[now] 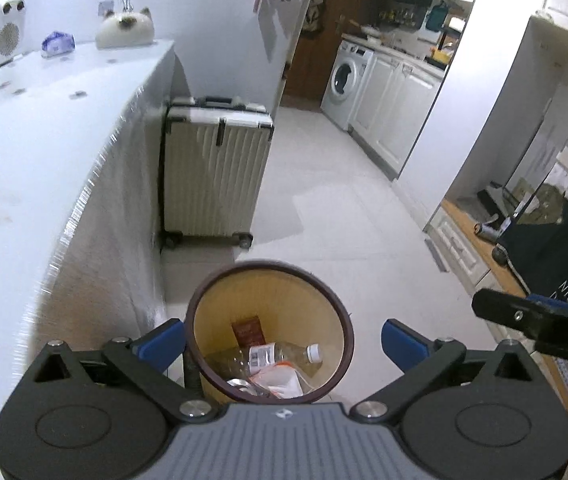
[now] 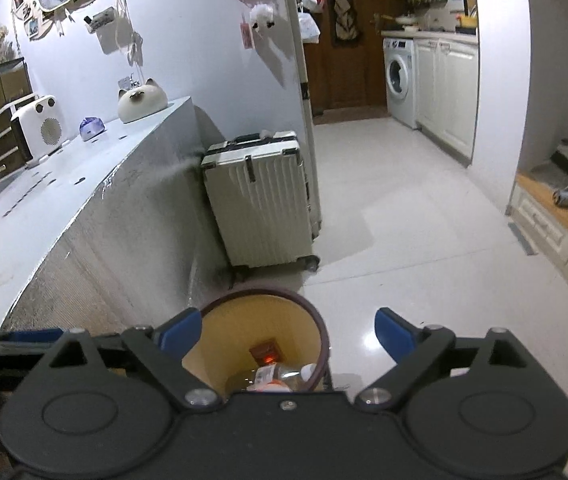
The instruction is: Collect trash
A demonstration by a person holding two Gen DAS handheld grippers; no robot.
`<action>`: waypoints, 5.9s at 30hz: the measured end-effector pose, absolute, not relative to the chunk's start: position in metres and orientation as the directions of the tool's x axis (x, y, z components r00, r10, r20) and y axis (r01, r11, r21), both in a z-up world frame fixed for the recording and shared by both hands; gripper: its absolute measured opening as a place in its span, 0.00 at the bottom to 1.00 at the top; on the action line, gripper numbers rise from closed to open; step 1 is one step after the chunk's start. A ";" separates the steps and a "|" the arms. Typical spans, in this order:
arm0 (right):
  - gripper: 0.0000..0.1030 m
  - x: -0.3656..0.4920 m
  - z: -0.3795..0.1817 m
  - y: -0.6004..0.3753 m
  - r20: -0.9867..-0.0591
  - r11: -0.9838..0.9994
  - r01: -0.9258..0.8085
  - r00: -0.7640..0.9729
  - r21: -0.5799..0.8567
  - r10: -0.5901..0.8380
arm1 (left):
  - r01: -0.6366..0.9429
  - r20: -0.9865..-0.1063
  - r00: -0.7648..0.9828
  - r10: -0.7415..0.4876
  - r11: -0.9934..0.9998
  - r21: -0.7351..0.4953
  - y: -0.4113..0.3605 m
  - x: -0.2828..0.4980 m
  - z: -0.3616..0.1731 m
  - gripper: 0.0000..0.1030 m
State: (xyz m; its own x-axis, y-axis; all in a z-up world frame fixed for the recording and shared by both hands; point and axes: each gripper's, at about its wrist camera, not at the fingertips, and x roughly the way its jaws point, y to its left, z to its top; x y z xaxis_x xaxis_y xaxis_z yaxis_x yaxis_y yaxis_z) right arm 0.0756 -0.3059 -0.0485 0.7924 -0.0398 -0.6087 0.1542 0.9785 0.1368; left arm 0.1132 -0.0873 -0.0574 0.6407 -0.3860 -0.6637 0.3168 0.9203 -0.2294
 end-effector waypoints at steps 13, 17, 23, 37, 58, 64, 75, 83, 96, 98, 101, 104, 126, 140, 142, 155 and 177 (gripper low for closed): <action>0.96 0.057 -0.025 -0.281 -0.616 0.981 0.175 0.783 0.086 -0.086 | 0.280 -0.617 0.724 -0.308 0.949 -0.145 -0.036 0.080 -0.017 1.00; 0.96 0.052 -0.022 -0.274 -0.616 0.981 0.173 0.783 0.087 -0.084 | 0.259 -0.618 0.735 -0.277 0.958 -0.122 -0.023 0.075 -0.015 1.00; 0.97 0.047 -0.020 -0.258 -0.612 0.984 0.160 0.787 0.074 -0.082 | 0.218 -0.636 0.734 -0.237 0.970 -0.109 -0.007 0.071 -0.015 1.00; 0.98 0.046 -0.025 -0.235 -0.636 0.986 0.161 0.765 0.046 -0.095 | 0.182 -0.658 0.728 -0.190 0.980 -0.082 0.006 0.068 -0.022 1.00; 0.97 0.053 -0.030 -0.234 -0.691 0.985 0.171 0.711 -0.011 -0.131 | 0.191 -0.705 0.687 -0.175 0.980 -0.057 -0.009 0.068 -0.027 1.00; 0.97 0.053 -0.033 -0.237 -0.703 0.984 0.175 0.699 -0.009 -0.131 | 0.178 -0.713 0.683 -0.158 0.983 -0.047 -0.010 0.071 -0.028 1.00; 0.97 0.053 -0.034 -0.237 -0.705 0.984 0.176 0.697 -0.006 -0.129 | 0.171 -0.725 0.674 -0.144 0.985 -0.037 -0.013 0.074 -0.030 1.00; 0.97 0.053 -0.034 -0.237 -0.705 0.984 0.177 0.698 -0.006 -0.129 | 0.169 -0.725 0.674 -0.142 0.985 -0.036 -0.013 0.074 -0.031 1.00; 0.97 0.054 -0.033 -0.236 -0.705 0.985 0.175 0.698 -0.004 -0.127 | 0.168 -0.725 0.674 -0.141 0.985 -0.036 -0.014 0.074 -0.031 1.00; 0.97 0.054 -0.033 -0.236 -0.706 0.984 0.176 0.697 -0.003 -0.127 | 0.167 -0.726 0.673 -0.141 0.985 -0.036 -0.013 0.074 -0.031 1.00; 0.97 0.054 -0.033 -0.236 -0.706 0.984 0.176 0.697 -0.002 -0.126 | 0.167 -0.725 0.674 -0.141 0.985 -0.036 -0.013 0.074 -0.031 1.00; 0.97 0.054 -0.033 -0.236 -0.708 0.984 0.176 0.695 0.000 -0.124 | 0.168 -0.725 0.674 -0.141 0.985 -0.036 -0.013 0.074 -0.031 1.00; 0.97 0.055 -0.034 -0.238 -0.709 0.984 0.176 0.694 0.001 -0.123 | 0.167 -0.725 0.674 -0.141 0.985 -0.036 -0.013 0.074 -0.031 1.00; 0.97 0.055 -0.034 -0.238 -0.709 0.984 0.176 0.694 0.003 -0.122 | 0.167 -0.723 0.676 -0.140 0.985 -0.034 -0.012 0.075 -0.030 1.00; 0.97 0.055 -0.034 -0.238 -0.710 0.984 0.176 0.694 0.003 -0.122 | 0.167 -0.723 0.677 -0.140 0.985 -0.034 -0.012 0.075 -0.030 1.00; 0.97 0.055 -0.035 -0.238 -0.710 0.984 0.176 0.694 0.003 -0.122 | 0.167 -0.720 0.680 -0.138 0.985 -0.032 -0.010 0.077 -0.028 1.00; 0.97 0.054 -0.035 -0.239 -0.709 0.984 0.176 0.695 0.005 -0.121 | 0.168 -0.720 0.680 -0.138 0.985 -0.031 -0.011 0.076 -0.028 1.00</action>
